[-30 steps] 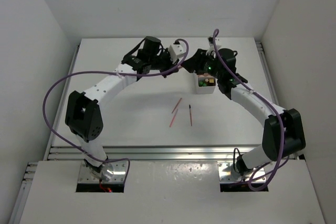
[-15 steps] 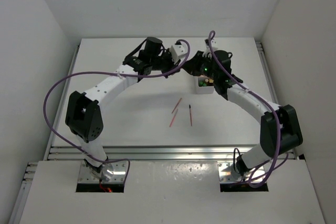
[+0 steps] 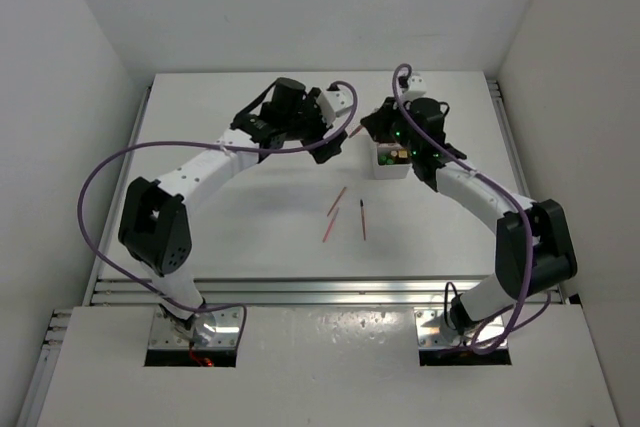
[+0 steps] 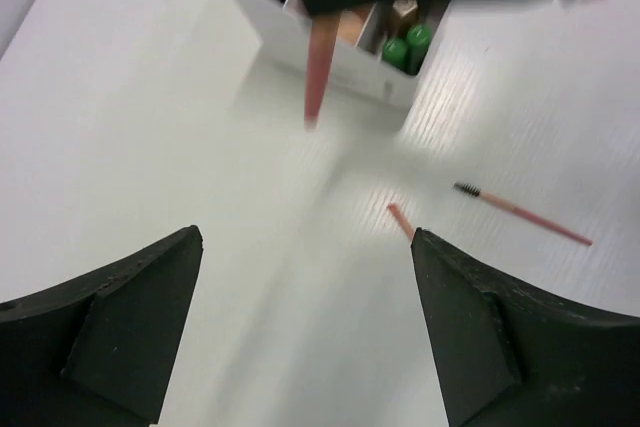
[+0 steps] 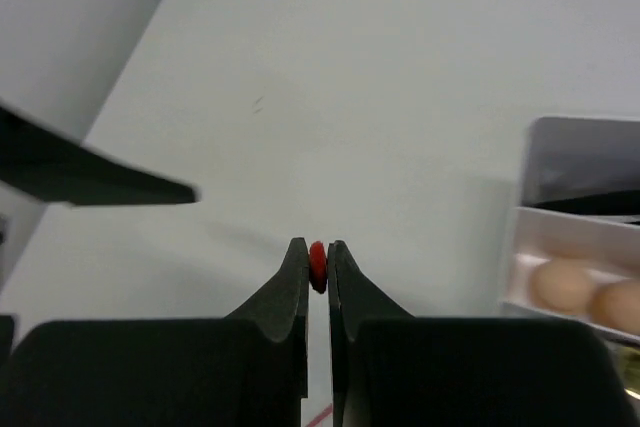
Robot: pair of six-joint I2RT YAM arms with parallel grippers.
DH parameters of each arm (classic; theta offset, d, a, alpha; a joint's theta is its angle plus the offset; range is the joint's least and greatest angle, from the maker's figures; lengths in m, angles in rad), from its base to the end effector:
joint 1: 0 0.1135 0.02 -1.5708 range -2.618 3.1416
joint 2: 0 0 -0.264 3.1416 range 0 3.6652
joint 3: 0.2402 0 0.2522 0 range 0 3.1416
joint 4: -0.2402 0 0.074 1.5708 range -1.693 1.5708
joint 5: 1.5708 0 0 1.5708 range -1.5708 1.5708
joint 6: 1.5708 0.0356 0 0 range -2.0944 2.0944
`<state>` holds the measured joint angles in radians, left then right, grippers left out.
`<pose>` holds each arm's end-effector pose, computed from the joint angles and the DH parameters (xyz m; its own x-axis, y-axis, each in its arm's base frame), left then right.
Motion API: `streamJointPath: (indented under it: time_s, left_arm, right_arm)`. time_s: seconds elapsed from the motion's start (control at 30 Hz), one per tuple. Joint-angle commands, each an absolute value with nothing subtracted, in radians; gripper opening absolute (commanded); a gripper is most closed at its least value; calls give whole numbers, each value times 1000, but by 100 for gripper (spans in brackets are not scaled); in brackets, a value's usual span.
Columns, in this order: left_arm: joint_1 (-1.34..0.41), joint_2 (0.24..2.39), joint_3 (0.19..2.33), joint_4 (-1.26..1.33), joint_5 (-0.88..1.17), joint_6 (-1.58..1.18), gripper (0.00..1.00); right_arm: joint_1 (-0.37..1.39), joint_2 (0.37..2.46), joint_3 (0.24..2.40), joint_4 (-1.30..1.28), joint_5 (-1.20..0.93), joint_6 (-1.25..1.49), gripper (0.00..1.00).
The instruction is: Organize the makeup
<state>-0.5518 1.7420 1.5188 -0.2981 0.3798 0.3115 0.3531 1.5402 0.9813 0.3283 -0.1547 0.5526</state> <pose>0.3422 -0.2262 0.3246 -0.1706 0.4392 -0.8820 0.8540 0.5124 0.0900 0.3337 0.1288 0.2734 -0.4358 0.3921 -0.8101 -0.2980 0.7864 0.5410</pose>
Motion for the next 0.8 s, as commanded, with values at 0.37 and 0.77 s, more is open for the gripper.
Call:
streamJointPath:
  time_s: [0.37, 0.77]
  left_arm:
    - [-457, 1460, 1149, -318, 170, 357, 92]
    - [-374, 1436, 1101, -308, 213, 330, 92]
  right_arm:
    - [155, 1722, 1051, 650, -32, 459, 0]
    - [181, 1789, 1075, 554, -51, 313, 8]
